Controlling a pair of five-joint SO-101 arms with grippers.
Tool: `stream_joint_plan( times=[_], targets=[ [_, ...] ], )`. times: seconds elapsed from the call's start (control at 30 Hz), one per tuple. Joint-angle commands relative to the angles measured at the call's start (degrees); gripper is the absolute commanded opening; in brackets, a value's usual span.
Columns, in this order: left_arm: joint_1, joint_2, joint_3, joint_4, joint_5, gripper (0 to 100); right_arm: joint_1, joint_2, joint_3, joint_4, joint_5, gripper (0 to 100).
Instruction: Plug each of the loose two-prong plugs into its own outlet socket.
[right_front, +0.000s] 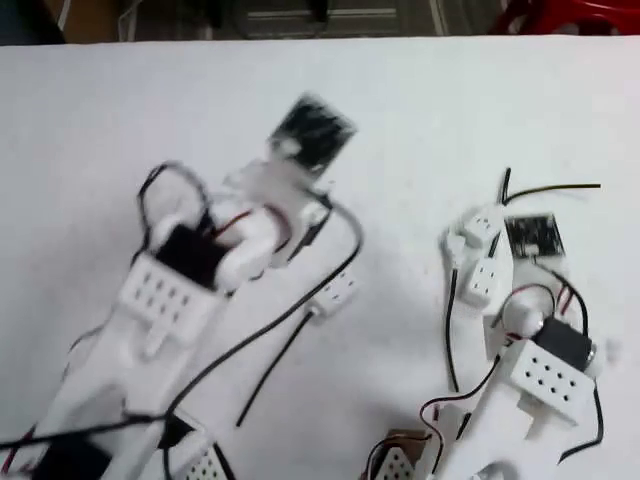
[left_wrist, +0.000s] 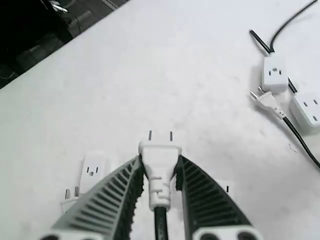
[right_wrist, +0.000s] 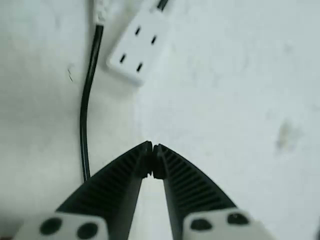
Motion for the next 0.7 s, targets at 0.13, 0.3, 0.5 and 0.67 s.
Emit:
stream_joint_plan(
  times=[0.13, 0.3, 0.5, 0.67],
  targets=[
    [1.3, 25.2, -34.5, 21.2, -0.7, 3, 5.7, -1.1, 11.0, -6.5, 2.5, 1.8],
    [1.5, 41.6, -57.3, 37.2, -0.7, 3, 5.8, -1.1, 16.5, -8.8, 2.5, 1.8],
    [2.5, 51.7, -61.1, 37.8, -0.6, 3, 5.8, -1.1, 16.9, -8.5, 2.5, 1.8],
    [5.5, 55.7, -56.8, 37.8, -0.3, 3, 7.9, -1.1, 17.0, -8.7, 2.5, 1.8]
  ],
)
